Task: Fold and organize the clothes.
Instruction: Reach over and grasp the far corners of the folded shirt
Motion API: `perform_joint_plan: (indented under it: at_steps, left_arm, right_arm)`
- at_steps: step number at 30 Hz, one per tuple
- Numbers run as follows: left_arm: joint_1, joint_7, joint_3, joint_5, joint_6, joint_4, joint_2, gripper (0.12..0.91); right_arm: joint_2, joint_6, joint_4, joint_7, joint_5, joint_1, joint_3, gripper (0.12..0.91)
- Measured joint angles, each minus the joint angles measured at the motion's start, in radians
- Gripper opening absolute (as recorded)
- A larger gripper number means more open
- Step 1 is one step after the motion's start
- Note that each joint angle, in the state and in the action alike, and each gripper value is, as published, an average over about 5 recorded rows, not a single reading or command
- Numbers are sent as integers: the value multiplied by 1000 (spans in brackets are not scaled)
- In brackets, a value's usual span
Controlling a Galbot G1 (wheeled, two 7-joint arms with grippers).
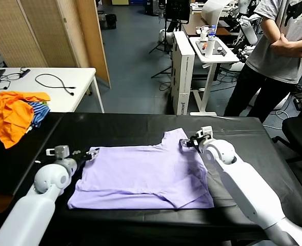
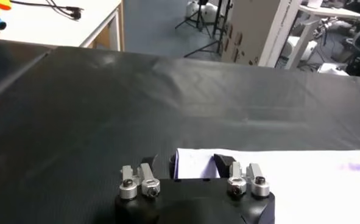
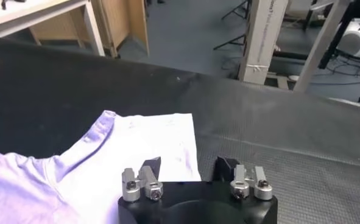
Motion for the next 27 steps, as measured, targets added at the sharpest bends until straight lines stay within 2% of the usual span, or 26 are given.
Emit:
perform_joint_plan:
  at_steps: [3,8,11,13,15,27]
  left_arm:
    - [1,0,-1,-17,-2,5,-3,572]
    - [9,0,-1,-27,-4,3,-5,284]
    - [13,2,0,-24,-2,0,-5,193]
    - [16,4,0,-21,-1,-3,-4,172]
    - [19,6,0,-19,-1,-5,-3,160]
    - [27,8,-14,-24,-12,-55,16,158]
  right_arm:
    - [1,-1,-2,-3,1,0,-2,576]
    - [2,-1,-12,-11,1,1,-3,377]
    - [2,0,-14,-15,1,1,0,233]
    - [1,2,-12,-17,1,1,3,164]
    - [0,9,-6,-17,-1,-2,8,142]
    - [-29,56,125,-15,-5,-88,106,139]
